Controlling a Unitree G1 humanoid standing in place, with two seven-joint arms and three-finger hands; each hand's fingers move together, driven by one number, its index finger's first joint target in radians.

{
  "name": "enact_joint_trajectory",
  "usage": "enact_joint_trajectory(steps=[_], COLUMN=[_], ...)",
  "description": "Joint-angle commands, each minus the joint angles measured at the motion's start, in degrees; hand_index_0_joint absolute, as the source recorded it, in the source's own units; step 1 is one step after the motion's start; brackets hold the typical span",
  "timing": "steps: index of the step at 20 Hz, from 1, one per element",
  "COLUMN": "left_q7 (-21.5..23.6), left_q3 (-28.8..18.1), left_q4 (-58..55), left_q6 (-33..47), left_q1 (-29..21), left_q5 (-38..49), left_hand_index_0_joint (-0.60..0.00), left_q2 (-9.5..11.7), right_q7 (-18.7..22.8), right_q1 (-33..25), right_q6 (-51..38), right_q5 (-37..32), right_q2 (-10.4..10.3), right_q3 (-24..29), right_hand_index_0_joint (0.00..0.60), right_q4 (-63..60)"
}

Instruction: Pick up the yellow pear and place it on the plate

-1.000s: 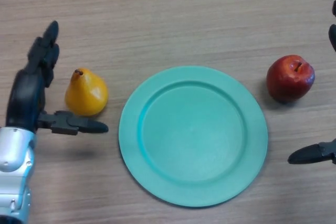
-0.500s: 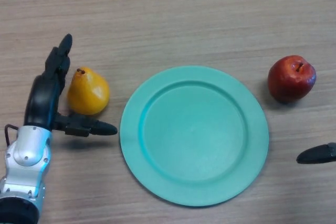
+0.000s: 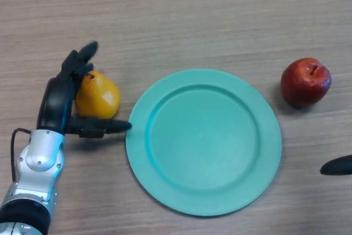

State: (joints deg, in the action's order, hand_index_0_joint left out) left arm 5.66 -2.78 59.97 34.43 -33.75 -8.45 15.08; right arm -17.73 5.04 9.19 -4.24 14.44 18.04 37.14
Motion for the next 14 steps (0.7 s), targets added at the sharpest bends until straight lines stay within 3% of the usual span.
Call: enact_joint_trajectory(steps=[1, 2, 3, 5, 6, 7, 9, 11, 14], left_q7=[5.9, 6.0, 5.8, 5.3, 5.4, 5.5, 7.1, 8.4, 5.0], left_q3=[-0.4, 0.0, -0.1, -0.3, -0.8, -1.2, -2.1, -2.0, -1.1], left_q4=[-1.5, -1.5, -1.6, -2.1, -3.0, -4.2, -10.4, -17.2, -27.3], left_q6=[7.2, 6.9, 6.9, 6.8, 6.6, 6.3, 4.4, 1.9, -2.6], left_q1=[-3.3, -3.2, -2.9, -2.7, -2.5, -2.1, -0.2, 1.5, 4.0], left_q5=[-3.1, -4.0, -4.5, -4.2, -3.9, -3.5, -2.9, -3.9, -3.6], left_hand_index_0_joint=[-0.600, -0.600, -0.550, -0.349, -0.200, -0.350, -0.573, -0.600, -0.600], left_q2=[3.8, 4.0, 4.1, 4.2, 4.6, 4.8, 5.6, 5.8, 4.6], right_q7=[0.8, 0.8, 0.8, 0.7, 0.7, 0.6, 0.5, 0.7, 0.7], right_q1=[-0.4, -0.5, -0.4, -0.4, -0.4, -0.5, -0.8, -1.0, -1.1], right_q6=[-6.3, -5.8, -5.8, -5.6, -5.4, -5.0, -4.3, -4.5, -4.2], right_q5=[0.5, 0.3, 0.8, 0.8, 1.1, 1.3, 1.7, 1.9, 1.9], right_q2=[0.9, 0.8, 0.9, 0.9, 0.9, 0.9, 0.9, 0.9, 0.9], right_q3=[4.8, 4.7, 4.5, 4.5, 4.3, 4.1, 3.7, 3.3, 3.0], right_hand_index_0_joint=[0.000, 0.000, 0.000, 0.000, 0.000, 0.000, 0.000, 0.000, 0.000], right_q4=[3.7, 3.9, 4.1, 4.3, 4.5, 4.7, 5.2, 5.1, 5.4])
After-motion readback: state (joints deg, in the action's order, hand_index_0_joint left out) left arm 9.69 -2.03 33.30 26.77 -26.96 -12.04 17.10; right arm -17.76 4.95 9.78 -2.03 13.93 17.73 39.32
